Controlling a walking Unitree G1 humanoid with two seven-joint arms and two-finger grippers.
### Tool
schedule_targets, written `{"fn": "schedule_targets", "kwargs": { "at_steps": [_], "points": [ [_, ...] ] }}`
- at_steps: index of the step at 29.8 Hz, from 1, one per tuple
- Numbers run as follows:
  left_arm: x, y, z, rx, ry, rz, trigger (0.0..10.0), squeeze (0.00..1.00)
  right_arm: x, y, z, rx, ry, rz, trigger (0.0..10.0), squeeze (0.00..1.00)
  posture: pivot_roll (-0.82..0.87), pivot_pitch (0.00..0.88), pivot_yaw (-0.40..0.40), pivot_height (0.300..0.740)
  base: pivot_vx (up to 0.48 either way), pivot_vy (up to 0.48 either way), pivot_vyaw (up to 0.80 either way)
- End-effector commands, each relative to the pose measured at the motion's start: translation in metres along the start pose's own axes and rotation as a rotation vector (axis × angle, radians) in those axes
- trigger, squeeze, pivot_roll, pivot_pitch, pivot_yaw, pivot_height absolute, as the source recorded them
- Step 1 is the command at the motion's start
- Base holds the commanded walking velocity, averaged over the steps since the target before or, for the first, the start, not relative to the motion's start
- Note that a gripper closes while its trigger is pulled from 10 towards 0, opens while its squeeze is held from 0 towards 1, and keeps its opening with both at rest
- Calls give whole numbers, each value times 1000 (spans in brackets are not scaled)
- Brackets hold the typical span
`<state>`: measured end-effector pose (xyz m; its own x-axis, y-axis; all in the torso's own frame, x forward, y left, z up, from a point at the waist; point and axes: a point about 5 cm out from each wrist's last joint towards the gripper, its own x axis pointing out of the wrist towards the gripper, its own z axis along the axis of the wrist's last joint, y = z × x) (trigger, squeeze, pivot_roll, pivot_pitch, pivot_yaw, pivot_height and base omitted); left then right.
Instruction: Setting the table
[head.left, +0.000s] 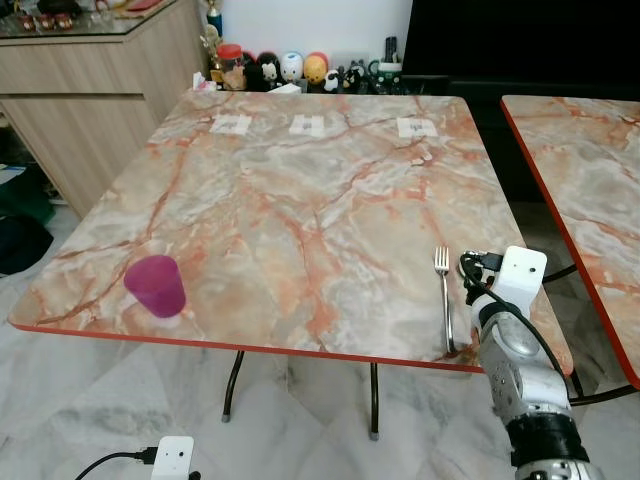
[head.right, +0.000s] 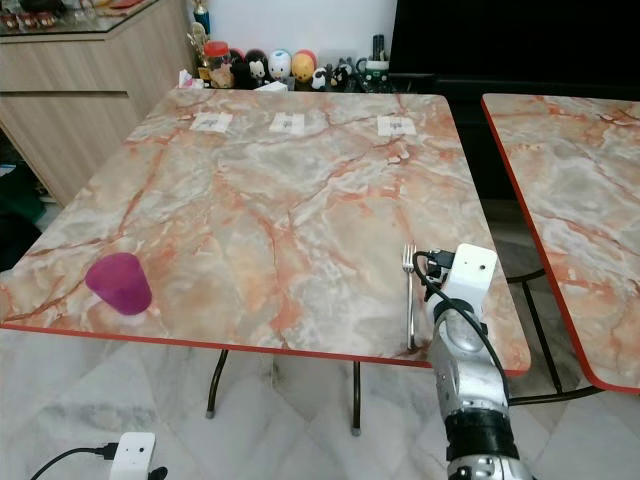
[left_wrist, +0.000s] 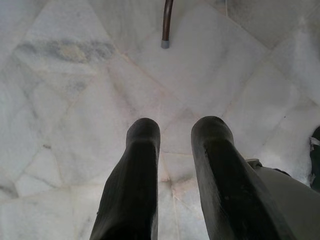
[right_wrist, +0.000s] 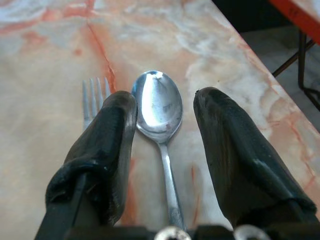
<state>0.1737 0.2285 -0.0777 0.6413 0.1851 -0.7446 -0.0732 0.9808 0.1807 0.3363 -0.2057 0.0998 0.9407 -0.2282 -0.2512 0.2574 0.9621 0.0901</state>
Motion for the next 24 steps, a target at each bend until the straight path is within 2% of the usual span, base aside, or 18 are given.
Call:
{"fn": "schedule_targets", "kwargs": {
  "at_steps": [1, 9, 17, 24],
  "points": [
    [-2, 3, -7, 7, 29, 3, 10000, 0, 3, 1, 0, 18, 27, 6, 10000, 0, -56, 70, 27, 740, 0, 0, 0],
    [-2, 6, -7, 9, 28, 10, 10000, 0, 7, 0, 3, 21, 40, -15, 10000, 0, -45, 71, 30, 740, 0, 0, 0],
    [-2, 8, -7, 16, 28, 14, 10000, 0, 0, -5, -1, 52, 46, -56, 10000, 0, -49, 59, 33, 740, 0, 0, 0],
    [-2, 9, -6, 25, 26, 11, 10000, 0, -4, -1, -9, 44, 80, -28, 10000, 0, -51, 46, 39, 740, 0, 0, 0]
  ]
}}
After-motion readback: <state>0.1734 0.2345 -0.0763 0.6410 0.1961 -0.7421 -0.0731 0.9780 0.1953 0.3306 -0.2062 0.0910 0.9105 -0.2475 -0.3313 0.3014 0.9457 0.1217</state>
